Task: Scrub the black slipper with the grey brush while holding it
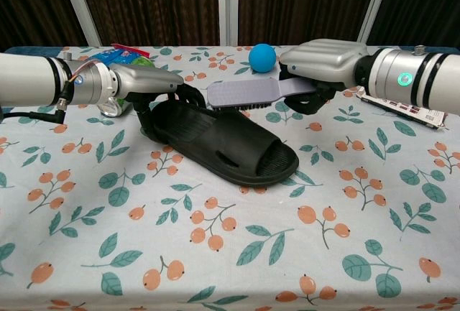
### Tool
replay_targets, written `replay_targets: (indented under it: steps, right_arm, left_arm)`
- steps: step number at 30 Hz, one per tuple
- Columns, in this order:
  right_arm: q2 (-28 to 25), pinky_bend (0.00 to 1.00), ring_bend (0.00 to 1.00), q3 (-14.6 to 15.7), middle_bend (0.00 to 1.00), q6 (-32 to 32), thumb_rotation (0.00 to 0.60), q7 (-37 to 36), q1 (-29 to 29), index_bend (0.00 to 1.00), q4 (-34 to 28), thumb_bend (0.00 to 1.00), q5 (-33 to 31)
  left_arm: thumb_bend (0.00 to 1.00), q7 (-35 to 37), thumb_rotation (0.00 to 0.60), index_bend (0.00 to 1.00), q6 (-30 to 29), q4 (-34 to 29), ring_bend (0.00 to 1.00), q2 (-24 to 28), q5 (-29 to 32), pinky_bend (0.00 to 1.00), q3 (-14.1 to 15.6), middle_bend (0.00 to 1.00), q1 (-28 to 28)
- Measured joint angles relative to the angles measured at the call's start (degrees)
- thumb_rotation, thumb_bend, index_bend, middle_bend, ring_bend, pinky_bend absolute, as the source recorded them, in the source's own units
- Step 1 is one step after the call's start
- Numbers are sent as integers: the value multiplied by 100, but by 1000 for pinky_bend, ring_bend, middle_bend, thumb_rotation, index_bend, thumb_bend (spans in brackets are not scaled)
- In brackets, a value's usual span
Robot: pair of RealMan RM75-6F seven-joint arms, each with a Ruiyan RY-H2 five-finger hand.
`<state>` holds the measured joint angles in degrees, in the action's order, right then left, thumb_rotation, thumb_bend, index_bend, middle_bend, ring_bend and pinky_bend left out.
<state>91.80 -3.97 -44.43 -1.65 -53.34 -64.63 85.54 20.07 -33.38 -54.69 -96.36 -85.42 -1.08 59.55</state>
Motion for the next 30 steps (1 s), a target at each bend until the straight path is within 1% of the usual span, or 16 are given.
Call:
replay_targets:
  steps: [3, 6, 11, 14, 17, 19, 22, 24, 27, 30]
  right_arm:
    - [168, 1000, 1000, 77, 1000, 251, 600, 65, -93, 1000, 170, 748, 11]
    - [129, 1000, 1000, 267, 1000, 311, 600, 77, -93, 1000, 112, 750, 117]
    - [-215, 1000, 1000, 603, 1000, 307, 600, 17, 5, 1000, -307, 753, 348]
    - [-453, 1000, 1000, 717, 1000, 197, 600, -39, 68, 1000, -556, 752, 485]
    - [-521, 1000, 1000, 637, 1000, -44, 600, -221, 103, 1000, -615, 753, 505]
    - [-501, 1000, 1000, 478, 1000, -153, 600, -324, 96, 1000, -561, 752, 467]
    - [-353, 1000, 1000, 269, 1000, -142, 600, -351, 30, 1000, -320, 753, 359]
    - [-203, 1000, 1000, 210, 1000, -62, 600, -317, -35, 1000, -118, 752, 295]
    - [54, 1000, 1000, 182, 1000, 177, 600, -200, -143, 1000, 163, 752, 223]
    - [131, 1000, 1000, 304, 1000, 333, 600, -134, -175, 1000, 189, 752, 257]
  left_arm:
    - [329, -19, 600, 408, 5, 6, 252, 3, 19, 252, -3, 430, -3]
    - [329, -30, 600, 408, 10, 20, 252, -2, 17, 252, 8, 430, -3]
    - [328, -25, 600, 408, 2, 37, 252, -18, 21, 252, 9, 429, -5]
    - [328, -45, 600, 408, -5, 31, 252, -14, 16, 252, 15, 429, -2]
    - [328, -65, 600, 408, -14, 0, 252, -2, 23, 252, 12, 430, -6]
    - [329, -88, 600, 408, -21, -35, 252, 14, 27, 253, 12, 429, -9]
    - [328, -141, 600, 407, -18, -90, 252, 41, 33, 253, 15, 429, -9]
    - [328, -173, 600, 407, -10, -116, 252, 56, 51, 253, 11, 429, -9]
    - [328, -204, 600, 407, 2, -131, 252, 64, 84, 253, 0, 429, -15]
    - [329, -229, 600, 407, 13, -131, 252, 70, 105, 253, 2, 429, -27]
